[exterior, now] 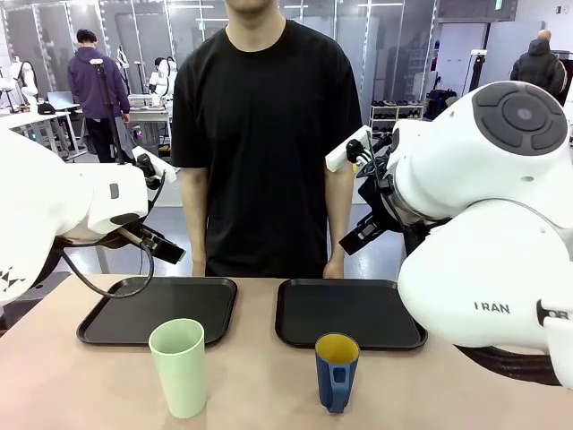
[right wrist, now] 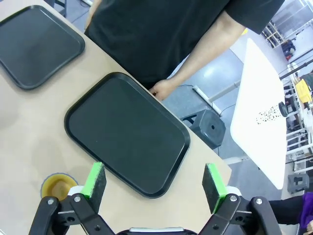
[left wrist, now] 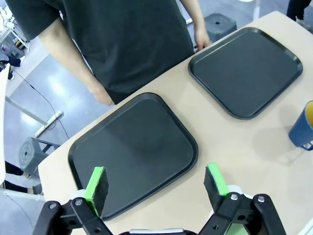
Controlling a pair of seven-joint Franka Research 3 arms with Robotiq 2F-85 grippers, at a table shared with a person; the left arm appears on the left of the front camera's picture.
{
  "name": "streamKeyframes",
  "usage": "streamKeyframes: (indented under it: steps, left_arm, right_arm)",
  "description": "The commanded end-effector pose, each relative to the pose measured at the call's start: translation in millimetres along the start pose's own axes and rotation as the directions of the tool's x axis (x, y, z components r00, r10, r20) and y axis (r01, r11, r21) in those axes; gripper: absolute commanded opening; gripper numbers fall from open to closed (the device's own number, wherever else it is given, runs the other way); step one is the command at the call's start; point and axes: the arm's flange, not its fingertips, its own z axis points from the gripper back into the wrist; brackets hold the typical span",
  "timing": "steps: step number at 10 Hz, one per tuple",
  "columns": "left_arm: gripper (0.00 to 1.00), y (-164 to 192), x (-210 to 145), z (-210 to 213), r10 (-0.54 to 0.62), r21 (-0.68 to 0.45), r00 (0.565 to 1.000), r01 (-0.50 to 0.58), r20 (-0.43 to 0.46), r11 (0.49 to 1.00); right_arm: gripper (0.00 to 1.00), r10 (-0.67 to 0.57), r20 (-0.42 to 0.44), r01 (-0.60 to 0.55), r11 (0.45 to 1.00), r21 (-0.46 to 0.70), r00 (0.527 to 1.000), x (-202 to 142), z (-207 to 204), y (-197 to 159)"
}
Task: Sort and store the cups by type.
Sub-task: Pick up the Reusable plastic cup.
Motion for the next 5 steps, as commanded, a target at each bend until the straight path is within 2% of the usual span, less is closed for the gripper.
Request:
streamKeyframes:
  steps: [1, 3, 4, 5]
  left_arm:
    - [1.00, -10.3, -35.3, 5.7, 0.002, 0.042, 1.000, -0.003, 0.005, 0.999]
    - [1.00, 6.2, -41.5, 3.4, 0.010, 0.070, 1.000, -0.011, 0.004, 0.997]
    - [1.00, 29.2, -48.2, -3.9, 0.028, 0.054, 1.000, -0.029, 0.012, 0.998]
    - [1.00, 56.8, -60.1, -14.8, 0.048, 0.094, 0.998, -0.044, -0.039, 0.995]
  right_arm:
    - [1.00, 0.001, -0.029, -0.002, 0.999, -0.038, 1.000, -28.9, -1.5, 10.4]
    - [1.00, 0.015, -0.023, -0.016, 0.999, -0.036, 1.000, -36.9, -13.0, -10.5]
    - [1.00, -0.009, -0.050, 0.006, 0.998, -0.064, 0.999, -44.1, -26.4, -30.0]
    - [1.00, -0.048, -0.075, 0.042, 0.996, -0.081, 0.996, -54.6, -44.5, -53.3]
